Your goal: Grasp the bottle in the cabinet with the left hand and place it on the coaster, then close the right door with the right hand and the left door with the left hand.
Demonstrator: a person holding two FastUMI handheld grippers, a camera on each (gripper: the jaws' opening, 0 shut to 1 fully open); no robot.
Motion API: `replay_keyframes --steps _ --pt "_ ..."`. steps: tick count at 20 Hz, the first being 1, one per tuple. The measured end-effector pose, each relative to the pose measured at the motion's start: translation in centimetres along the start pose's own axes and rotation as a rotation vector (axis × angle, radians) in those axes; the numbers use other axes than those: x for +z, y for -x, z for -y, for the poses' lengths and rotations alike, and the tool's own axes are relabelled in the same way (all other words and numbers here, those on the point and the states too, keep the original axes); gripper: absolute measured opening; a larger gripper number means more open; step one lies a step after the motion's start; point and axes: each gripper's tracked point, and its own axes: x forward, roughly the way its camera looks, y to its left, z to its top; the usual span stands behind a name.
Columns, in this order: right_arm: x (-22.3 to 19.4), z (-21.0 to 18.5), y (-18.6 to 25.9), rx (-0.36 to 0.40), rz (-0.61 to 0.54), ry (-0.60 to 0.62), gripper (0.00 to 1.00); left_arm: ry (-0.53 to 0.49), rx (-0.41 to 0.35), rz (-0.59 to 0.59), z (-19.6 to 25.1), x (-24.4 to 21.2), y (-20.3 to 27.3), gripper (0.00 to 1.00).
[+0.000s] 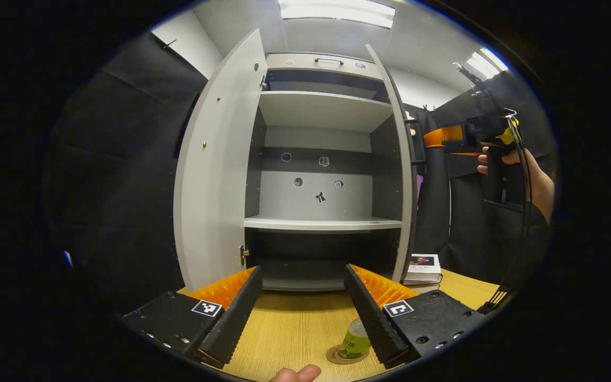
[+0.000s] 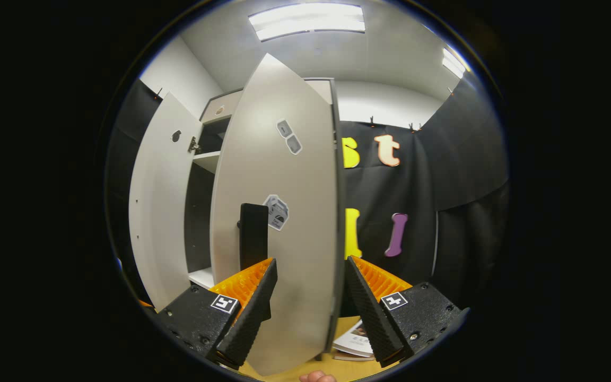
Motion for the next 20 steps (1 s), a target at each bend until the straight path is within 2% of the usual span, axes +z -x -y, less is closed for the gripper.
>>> replay_keyframes --steps 4,9,12,15,19,20 --pt "-0.4 -1.7 -1.1 0.03 -0.017 -0.018 0.82 0.007 0.033 -0.009 -1.2 -0.2 0.2 0.95" --pt "-0.5 -1.6 0.7 0.024 -0.007 -0.011 0.82 0.007 0.054 -0.016 -1.9 -0.4 0.2 0.95" --pt "-1.0 -1.3 2.6 0.017 -0.009 -0.016 0.82 0.008 0.039 -0.017 -1.5 -0.3 -0.2 0.94" --pt "-1.9 -1.2 4.8 0.007 0.013 -0.011 0.82 0.054 0.001 -0.034 -0.4 -0.3 -0.8 0.95" --pt "-5.0 -1.1 7.6 -0.017 -0.008 0.021 0.82 0.071 -0.022 -0.038 0.2 0.0 -1.6 0.95" --pt "-5.8 -1.0 8.5 -0.03 -0.015 0.023 0.82 0.065 -0.026 -0.038 0.3 -0.1 -1.7 0.9"
